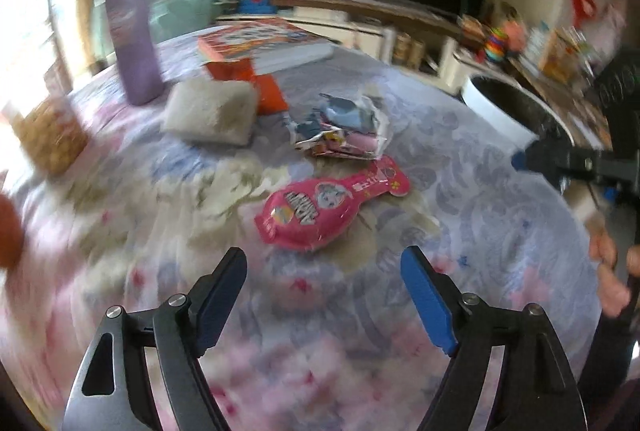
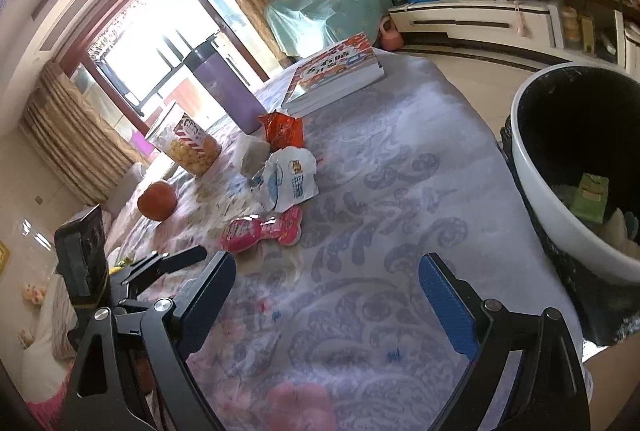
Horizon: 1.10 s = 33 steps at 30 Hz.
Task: Collect trash
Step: 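Move both open tools back over the table, then grasp the pink drink bottle with the left tool while the right tool grasps the crumpled wrapper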
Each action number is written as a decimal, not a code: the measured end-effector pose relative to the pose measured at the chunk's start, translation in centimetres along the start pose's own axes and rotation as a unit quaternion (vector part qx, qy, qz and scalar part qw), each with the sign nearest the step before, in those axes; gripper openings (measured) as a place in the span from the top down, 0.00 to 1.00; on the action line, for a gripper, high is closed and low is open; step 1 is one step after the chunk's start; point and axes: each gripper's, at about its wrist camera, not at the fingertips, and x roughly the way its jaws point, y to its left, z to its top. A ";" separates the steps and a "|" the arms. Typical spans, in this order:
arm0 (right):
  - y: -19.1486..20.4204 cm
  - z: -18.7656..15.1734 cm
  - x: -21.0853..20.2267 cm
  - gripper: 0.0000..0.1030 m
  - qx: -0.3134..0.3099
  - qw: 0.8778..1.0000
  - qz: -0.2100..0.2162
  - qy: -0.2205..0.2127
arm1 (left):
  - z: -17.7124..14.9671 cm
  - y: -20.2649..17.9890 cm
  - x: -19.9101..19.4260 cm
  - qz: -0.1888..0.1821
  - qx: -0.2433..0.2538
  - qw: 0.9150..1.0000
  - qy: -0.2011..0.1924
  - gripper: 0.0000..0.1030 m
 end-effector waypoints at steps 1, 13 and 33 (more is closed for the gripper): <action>0.0 0.1 0.2 0.09 0.001 1.000 0.002 0.001 | 0.2 -0.1 0.3 0.001 0.011 1.000 0.001 0.23; -0.5 2.2 2.5 0.09 -0.001 1.000 0.005 0.008 | 1.9 -0.4 3.6 -0.009 0.076 0.997 0.011 0.25; 2.9 4.6 9.6 0.62 -0.053 0.997 0.022 0.042 | -0.9 -0.1 0.2 -0.025 0.026 0.999 0.000 0.41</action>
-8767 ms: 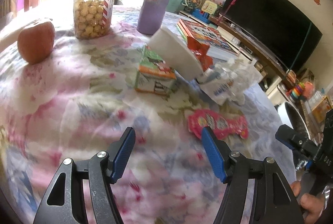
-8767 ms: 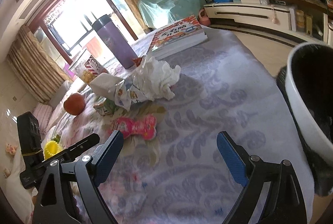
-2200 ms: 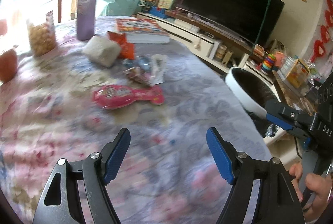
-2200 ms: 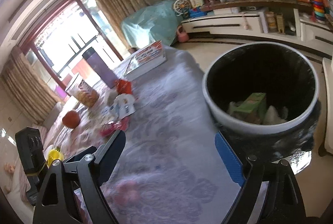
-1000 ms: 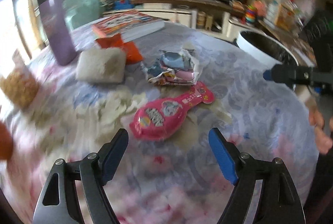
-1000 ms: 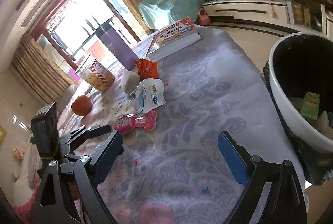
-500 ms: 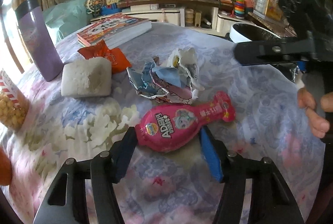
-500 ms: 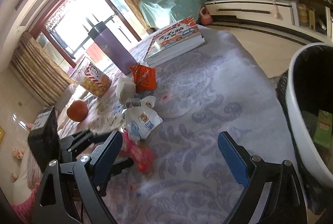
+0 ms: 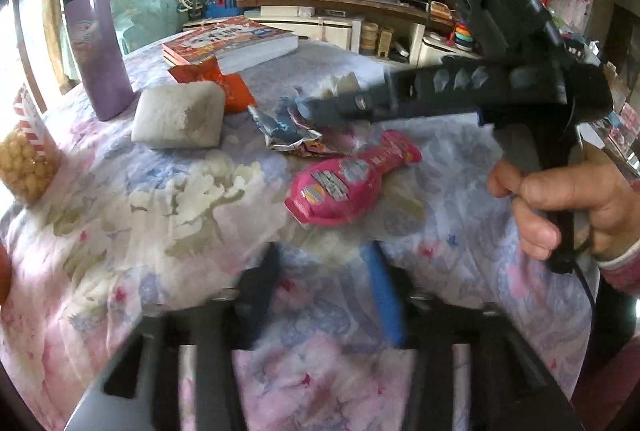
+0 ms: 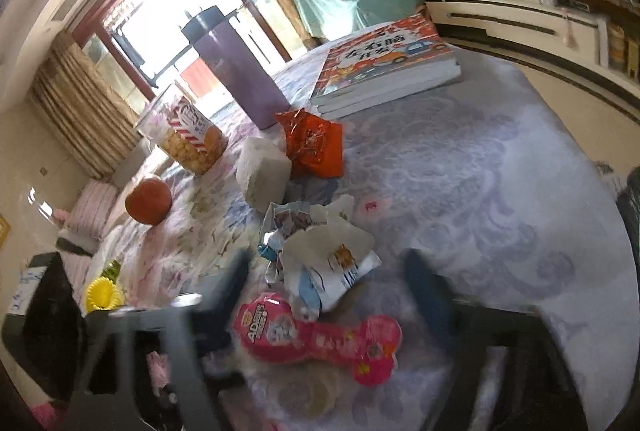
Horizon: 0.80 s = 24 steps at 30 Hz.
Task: Collect trash
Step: 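Grasp the pink drink bottle with the left tool while the right tool grasps the crumpled wrapper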
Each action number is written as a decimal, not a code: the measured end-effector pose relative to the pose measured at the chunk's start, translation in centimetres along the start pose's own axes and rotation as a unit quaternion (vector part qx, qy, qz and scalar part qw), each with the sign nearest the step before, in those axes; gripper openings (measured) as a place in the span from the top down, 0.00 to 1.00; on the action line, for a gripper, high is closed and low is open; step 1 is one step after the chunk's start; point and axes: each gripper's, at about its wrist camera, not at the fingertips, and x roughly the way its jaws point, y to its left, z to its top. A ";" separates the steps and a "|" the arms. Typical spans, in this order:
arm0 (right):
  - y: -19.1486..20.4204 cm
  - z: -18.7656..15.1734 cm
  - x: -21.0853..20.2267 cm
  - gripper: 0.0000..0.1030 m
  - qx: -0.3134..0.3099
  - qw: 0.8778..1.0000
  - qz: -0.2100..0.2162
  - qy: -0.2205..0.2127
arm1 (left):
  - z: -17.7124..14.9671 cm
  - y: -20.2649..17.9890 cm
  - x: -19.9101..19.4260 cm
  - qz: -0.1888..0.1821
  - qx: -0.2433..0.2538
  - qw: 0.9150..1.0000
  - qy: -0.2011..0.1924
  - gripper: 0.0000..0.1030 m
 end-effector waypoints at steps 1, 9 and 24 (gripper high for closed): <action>0.0 0.0 0.1 0.73 -0.001 1.000 -0.002 0.004 | 0.3 0.0 0.0 0.002 0.001 1.000 -0.003 0.37; -2.6 -1.2 -4.2 0.76 0.034 0.999 -0.012 -0.039 | 2.9 -1.4 1.9 -0.005 0.046 0.999 -0.007 0.26; -6.7 -5.8 -11.9 0.76 0.079 0.993 -0.053 -0.076 | 4.3 -3.8 5.1 0.008 0.088 0.996 0.014 0.51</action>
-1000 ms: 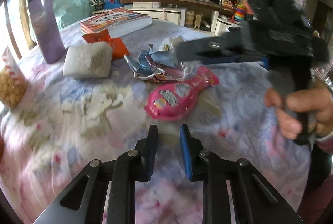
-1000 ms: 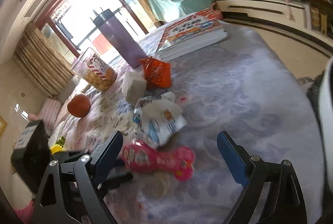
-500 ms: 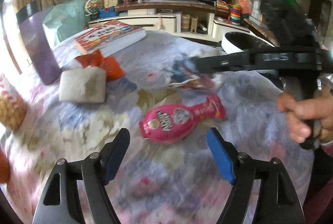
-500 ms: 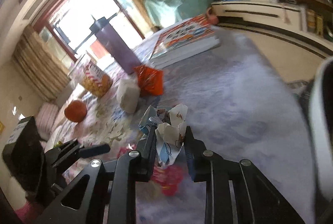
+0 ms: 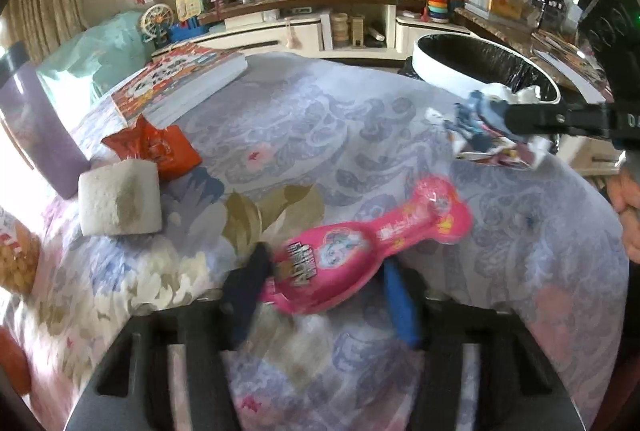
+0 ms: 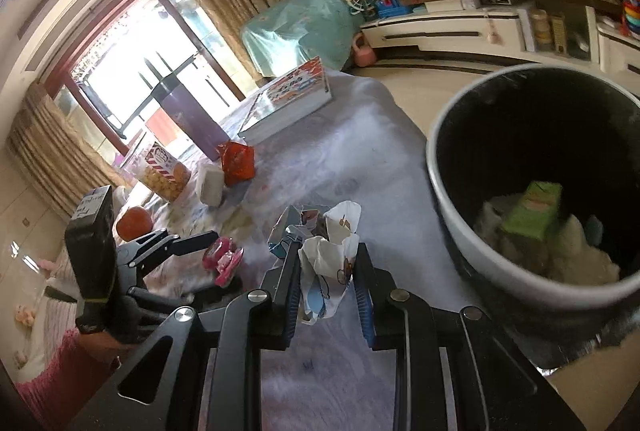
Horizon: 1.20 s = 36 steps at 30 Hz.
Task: Collect trash
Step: 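Grasp the pink drink bottle with the left tool while the right tool grasps the crumpled wrapper, then carry the pink bottle with the left tool over the bin while the right tool carries the wrapper there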
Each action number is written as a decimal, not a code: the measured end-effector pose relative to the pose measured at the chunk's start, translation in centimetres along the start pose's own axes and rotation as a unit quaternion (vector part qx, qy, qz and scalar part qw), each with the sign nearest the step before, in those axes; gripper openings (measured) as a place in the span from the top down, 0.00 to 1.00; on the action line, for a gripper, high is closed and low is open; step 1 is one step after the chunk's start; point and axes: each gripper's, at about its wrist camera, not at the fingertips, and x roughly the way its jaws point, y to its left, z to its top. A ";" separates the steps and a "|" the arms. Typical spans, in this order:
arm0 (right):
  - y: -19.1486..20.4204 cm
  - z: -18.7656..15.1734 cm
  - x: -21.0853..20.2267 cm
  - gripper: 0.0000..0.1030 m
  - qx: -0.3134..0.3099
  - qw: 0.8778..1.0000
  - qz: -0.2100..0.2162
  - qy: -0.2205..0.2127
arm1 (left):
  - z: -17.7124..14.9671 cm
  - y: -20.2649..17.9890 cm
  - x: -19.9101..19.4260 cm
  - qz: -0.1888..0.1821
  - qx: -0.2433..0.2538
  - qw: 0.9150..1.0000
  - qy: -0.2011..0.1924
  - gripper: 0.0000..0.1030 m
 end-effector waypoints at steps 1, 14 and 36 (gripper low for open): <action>-0.1 -0.2 -0.3 0.76 0.002 1.000 0.001 -0.001 | 0.0 0.0 -0.3 0.000 -0.006 1.000 -0.001 0.51; 0.1 -2.3 -2.1 0.76 0.008 1.000 0.013 -0.008 | -3.3 -0.7 -5.4 0.008 -0.180 0.983 -0.025 0.53; -1.1 -3.2 -7.4 0.76 0.015 0.998 -0.001 -0.057 | -0.6 -8.0 -6.4 0.000 -0.177 0.983 -0.044 0.53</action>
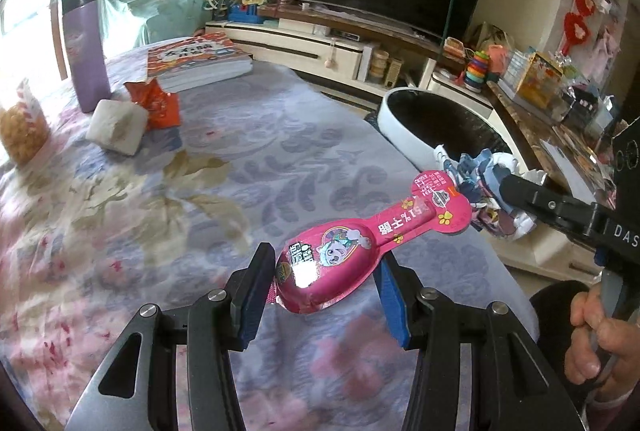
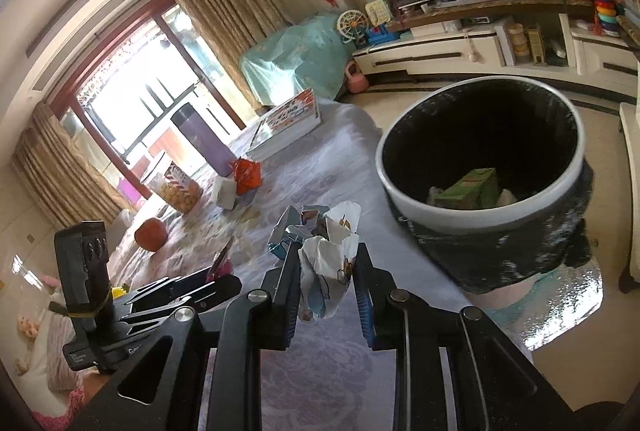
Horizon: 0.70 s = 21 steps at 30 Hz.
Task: Collect trash
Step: 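Carry the pink bottle with the left tool over the bin while the right tool carries the wrapper there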
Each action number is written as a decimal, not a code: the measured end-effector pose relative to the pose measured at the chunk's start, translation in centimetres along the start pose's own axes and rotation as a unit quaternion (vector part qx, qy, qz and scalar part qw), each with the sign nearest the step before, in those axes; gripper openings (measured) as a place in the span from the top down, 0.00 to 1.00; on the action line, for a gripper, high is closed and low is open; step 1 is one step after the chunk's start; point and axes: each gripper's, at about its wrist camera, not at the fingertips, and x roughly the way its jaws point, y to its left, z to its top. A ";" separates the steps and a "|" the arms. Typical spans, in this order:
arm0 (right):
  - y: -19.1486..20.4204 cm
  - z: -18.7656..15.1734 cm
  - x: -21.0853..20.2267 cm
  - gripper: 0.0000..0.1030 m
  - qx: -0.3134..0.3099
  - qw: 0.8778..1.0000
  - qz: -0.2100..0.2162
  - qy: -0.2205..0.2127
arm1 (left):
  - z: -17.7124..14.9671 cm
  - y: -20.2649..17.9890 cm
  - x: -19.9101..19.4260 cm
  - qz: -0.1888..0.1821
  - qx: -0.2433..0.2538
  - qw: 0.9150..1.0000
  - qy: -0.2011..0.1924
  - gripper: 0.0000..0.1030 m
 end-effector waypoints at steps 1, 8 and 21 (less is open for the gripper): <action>-0.2 0.0 -0.2 0.76 0.002 1.000 -0.001 -0.002 | 0.1 -0.2 0.0 0.000 0.001 1.000 0.001 0.53; -1.8 0.7 -1.7 0.76 0.013 1.000 -0.008 -0.020 | 1.1 -1.9 0.6 0.000 0.013 1.000 0.000 0.53; -4.2 1.7 -3.7 0.76 0.033 0.998 -0.021 -0.047 | 3.3 -4.7 2.5 -0.007 0.040 0.999 0.003 0.53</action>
